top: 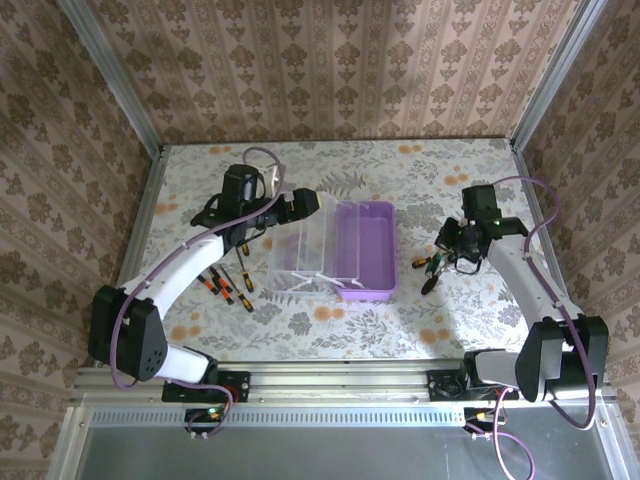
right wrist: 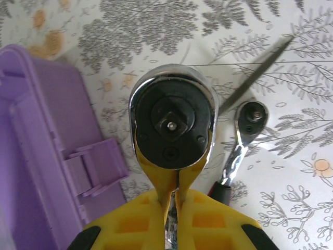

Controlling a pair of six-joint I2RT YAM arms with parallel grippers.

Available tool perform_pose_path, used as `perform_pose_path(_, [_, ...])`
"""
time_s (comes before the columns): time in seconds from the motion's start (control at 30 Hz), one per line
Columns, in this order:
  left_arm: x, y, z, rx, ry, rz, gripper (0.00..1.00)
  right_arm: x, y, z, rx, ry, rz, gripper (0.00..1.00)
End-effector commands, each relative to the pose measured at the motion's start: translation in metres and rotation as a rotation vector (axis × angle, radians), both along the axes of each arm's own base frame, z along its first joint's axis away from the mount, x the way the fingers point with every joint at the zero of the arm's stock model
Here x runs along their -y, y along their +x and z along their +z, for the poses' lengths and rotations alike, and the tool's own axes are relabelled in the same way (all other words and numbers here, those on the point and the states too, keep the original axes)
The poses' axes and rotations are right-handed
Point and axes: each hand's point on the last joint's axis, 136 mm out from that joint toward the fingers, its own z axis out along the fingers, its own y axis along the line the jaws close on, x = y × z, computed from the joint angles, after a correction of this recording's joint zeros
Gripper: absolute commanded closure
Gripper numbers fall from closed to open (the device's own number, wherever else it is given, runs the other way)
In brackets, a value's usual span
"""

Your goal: Pack the tool kit

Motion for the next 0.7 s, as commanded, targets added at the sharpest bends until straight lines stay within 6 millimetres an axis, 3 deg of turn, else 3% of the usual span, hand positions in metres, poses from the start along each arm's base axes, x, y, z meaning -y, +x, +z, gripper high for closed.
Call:
perform_pose_path(0.0, [-0.014, 0.011, 0.016, 0.043, -0.007, 0.037, 0.0, -0.014, 0.007, 0.025, 0.047, -0.015, 0.044, 1.0])
perform_pose_path(0.13, [-0.029, 0.021, 0.018, 0.033, -0.027, 0.087, 0.0, -0.039, 0.015, 0.036, 0.078, -0.006, 0.106, 1.0])
perform_pose_path(0.3, [-0.049, 0.031, 0.018, 0.042, -0.016, 0.145, 0.0, -0.076, 0.024, 0.037, 0.085, 0.012, 0.183, 1.0])
perform_pose_path(0.67, [-0.061, 0.039, 0.014, 0.042, 0.003, 0.177, 0.0, -0.154, 0.046, 0.004, 0.03, 0.038, 0.381, 1.0])
